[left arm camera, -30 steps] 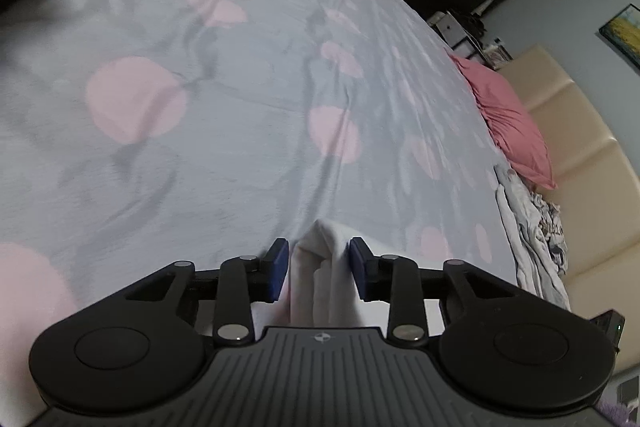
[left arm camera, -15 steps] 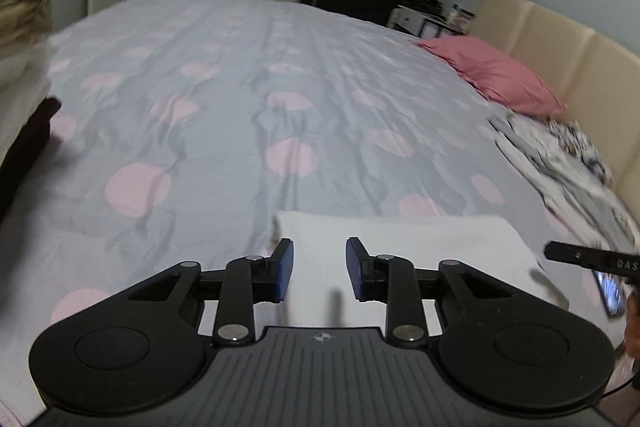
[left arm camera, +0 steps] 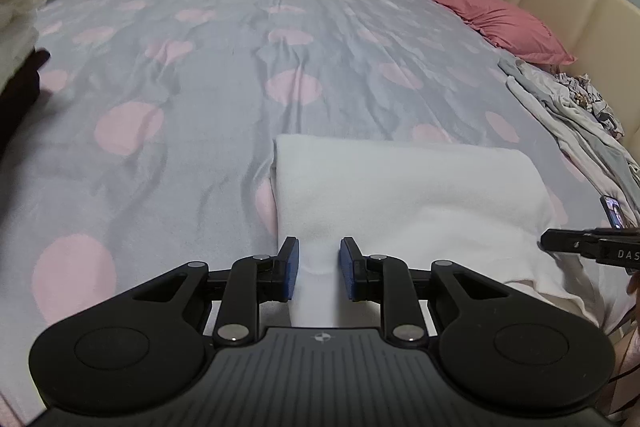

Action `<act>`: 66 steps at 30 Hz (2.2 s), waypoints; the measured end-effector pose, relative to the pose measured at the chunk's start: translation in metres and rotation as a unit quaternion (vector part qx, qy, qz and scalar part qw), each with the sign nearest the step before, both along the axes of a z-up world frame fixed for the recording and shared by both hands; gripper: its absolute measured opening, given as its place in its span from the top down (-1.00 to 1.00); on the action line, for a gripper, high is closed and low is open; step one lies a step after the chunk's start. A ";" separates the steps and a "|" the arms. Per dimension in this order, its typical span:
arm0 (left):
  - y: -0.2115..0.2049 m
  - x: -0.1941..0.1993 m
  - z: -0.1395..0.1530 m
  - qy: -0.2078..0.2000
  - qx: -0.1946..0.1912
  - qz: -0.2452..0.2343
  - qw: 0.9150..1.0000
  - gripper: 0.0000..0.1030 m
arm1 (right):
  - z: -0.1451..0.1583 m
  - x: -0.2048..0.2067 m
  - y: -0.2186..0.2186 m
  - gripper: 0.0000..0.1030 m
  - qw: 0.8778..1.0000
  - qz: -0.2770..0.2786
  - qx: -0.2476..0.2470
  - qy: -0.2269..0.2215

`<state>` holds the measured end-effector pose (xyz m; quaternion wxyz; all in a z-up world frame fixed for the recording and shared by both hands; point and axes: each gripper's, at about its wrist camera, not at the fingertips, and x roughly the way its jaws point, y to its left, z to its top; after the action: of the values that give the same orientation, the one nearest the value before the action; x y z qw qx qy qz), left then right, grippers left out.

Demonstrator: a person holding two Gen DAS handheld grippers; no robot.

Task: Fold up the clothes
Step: 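Move both grippers to the folded shirt's end and grasp it, then lift the folded white shirt with both grippers and carry it to the clothes pile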

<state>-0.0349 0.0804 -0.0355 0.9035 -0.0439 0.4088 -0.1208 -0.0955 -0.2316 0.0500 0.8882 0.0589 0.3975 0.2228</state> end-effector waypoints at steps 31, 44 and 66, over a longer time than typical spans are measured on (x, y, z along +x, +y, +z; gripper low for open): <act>0.005 -0.033 0.012 -0.009 0.011 -0.003 1.000 0.01 | 0.014 -0.021 -0.015 0.26 1.000 -0.001 0.013 -0.011; 0.035 0.017 -0.036 0.103 -0.132 0.022 0.986 -0.03 | -0.034 0.027 -0.045 0.03 0.982 -0.061 0.132 0.122; 0.034 0.020 -0.045 0.061 -0.169 -0.016 0.984 0.42 | -0.053 0.053 -0.020 0.50 0.974 -0.006 0.181 0.136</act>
<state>-0.0152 0.1147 -0.0803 0.8543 -0.1969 0.4376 -0.1999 -0.0429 -0.2520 -0.0028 0.8016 0.2507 0.4676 0.2758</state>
